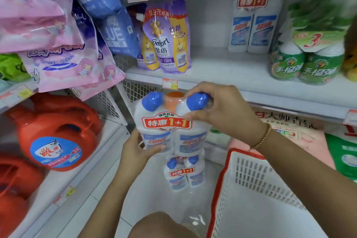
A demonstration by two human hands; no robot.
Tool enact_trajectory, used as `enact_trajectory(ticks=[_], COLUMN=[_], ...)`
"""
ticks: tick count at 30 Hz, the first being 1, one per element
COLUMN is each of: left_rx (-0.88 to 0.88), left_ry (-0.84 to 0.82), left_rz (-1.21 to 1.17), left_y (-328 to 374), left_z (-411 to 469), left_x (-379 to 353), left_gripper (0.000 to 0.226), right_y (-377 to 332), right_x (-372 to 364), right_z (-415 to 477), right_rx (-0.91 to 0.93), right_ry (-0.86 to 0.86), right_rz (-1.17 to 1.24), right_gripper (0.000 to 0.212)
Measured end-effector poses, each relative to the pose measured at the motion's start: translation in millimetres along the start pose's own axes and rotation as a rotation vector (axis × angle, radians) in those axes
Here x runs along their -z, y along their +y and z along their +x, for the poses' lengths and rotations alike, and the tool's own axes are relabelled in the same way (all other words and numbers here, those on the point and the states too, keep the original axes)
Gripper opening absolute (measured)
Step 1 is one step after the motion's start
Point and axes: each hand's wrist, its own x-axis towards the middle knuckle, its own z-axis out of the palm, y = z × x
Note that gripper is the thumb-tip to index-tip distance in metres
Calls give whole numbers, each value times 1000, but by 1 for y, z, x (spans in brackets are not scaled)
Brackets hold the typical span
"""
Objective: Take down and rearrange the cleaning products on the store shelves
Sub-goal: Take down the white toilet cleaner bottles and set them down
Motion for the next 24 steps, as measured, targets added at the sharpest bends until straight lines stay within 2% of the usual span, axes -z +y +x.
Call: enact_trajectory(ticks=[4, 8, 12, 16, 20, 22, 24], left_rx=[-222, -368, -399, -365, -314, -283, -243], left_ry=[91, 50, -43, -108, -96, -102, -122], left_rz=[-60, -193, -235, -212, -250, -249, -238], left_y=[68, 125, 151, 143, 140, 142, 140], left_z=[46, 102, 145, 173, 192, 202, 215], left_x=[-22, -68, -123, -162, -183, -189, -194], left_gripper=[49, 61, 60, 57, 55, 54, 53], right_y=[-13, 10, 52, 93, 135, 159, 181], right_x=[59, 103, 130, 138, 136, 129, 122], right_z=[15, 31, 43, 41, 40, 38, 38], right_rx=[109, 148, 99, 17, -36, -70, -167], right_ry=[246, 507, 650, 668, 614, 547, 356], right_rz=[92, 82, 41, -26, -86, -190, -334], right_gripper=[40, 45, 50, 50, 47, 44, 38])
